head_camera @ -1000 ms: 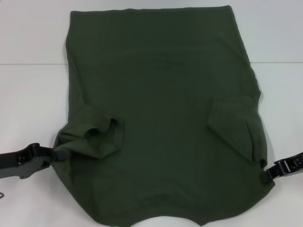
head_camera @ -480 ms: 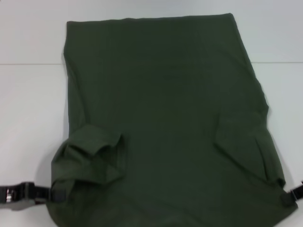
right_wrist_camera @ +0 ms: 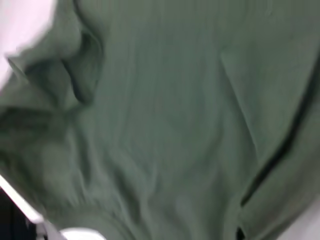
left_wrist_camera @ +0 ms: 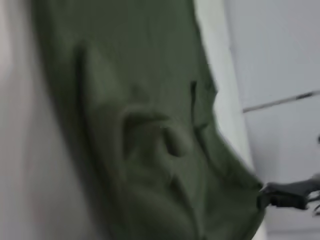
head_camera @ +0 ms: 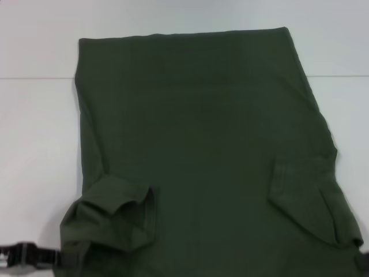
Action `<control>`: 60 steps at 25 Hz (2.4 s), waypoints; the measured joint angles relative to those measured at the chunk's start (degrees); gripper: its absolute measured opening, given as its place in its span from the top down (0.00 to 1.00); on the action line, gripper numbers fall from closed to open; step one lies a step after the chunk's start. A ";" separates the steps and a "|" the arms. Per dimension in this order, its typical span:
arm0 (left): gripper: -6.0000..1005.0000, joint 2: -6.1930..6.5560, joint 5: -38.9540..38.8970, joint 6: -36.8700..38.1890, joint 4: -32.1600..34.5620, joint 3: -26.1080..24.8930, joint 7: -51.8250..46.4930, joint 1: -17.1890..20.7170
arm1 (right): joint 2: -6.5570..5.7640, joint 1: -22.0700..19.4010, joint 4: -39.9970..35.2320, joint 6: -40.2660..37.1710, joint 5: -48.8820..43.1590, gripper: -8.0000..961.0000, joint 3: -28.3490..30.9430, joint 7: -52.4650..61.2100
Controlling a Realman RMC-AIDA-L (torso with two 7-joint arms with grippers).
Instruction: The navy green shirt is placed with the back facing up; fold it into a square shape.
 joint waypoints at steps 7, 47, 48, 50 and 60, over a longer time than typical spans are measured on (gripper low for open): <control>0.98 0.63 -5.44 -4.55 -4.68 -10.94 -4.29 -8.56 | -0.58 2.69 0.31 4.73 17.81 0.97 5.03 1.37; 0.97 -3.14 -5.08 -68.31 -11.48 14.33 -11.76 -26.20 | 3.98 21.98 18.46 79.50 14.68 0.97 -18.95 -0.07; 0.96 -2.85 -5.06 -67.96 -11.50 16.68 -11.71 -26.26 | 3.98 21.88 18.41 79.36 14.13 0.97 -19.55 -0.12; 0.96 -2.66 -5.05 -67.95 -11.50 18.48 -11.83 -26.37 | 3.98 21.69 18.33 79.20 12.64 0.96 -20.43 0.52; 0.67 -2.22 -10.83 -43.20 0.47 8.41 -8.44 -15.83 | 3.15 11.36 0.37 58.37 12.84 0.73 -16.41 9.55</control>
